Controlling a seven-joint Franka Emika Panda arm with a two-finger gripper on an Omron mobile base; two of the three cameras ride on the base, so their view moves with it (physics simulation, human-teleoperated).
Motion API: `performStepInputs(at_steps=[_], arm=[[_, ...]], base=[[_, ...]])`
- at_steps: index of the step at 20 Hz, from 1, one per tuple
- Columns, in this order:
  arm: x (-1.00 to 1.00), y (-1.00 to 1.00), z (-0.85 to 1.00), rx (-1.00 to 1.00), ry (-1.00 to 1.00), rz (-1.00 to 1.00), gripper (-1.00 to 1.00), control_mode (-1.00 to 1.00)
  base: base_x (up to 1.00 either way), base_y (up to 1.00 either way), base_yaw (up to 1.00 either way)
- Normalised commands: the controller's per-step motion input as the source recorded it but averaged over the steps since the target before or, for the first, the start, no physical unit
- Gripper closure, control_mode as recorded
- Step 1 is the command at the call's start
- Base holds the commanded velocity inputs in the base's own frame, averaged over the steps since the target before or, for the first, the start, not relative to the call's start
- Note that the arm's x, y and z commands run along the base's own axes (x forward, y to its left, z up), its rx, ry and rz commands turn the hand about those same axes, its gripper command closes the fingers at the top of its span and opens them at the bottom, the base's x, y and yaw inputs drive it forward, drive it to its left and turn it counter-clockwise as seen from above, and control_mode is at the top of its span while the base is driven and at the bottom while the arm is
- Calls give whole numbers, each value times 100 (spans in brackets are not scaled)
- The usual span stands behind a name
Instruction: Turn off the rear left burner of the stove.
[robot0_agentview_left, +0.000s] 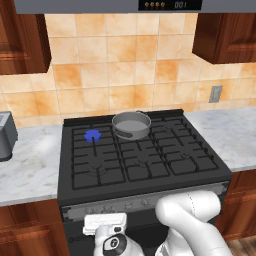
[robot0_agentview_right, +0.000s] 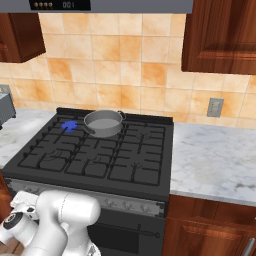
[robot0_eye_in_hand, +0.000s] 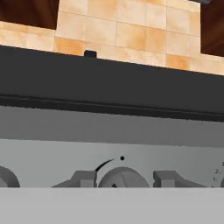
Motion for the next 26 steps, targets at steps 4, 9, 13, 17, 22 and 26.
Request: performStepInputs(at_steps=[4,9,13,17,22,26], arm=[[0,0,0,41,0,0,100,-100],[5,0,0,43,1,0,100,-100],[8,-2,0,45,2,0,100,-100],[7,-1,0,47,0,0,100,-100],[3,0,0,47,0,0,100,-100],[0,0,0,46,0,0,100,-100]], base=[[0,0,0],[0,0,0],[0,0,0],[0,0,0],[0,0,0],[0,0,0]])
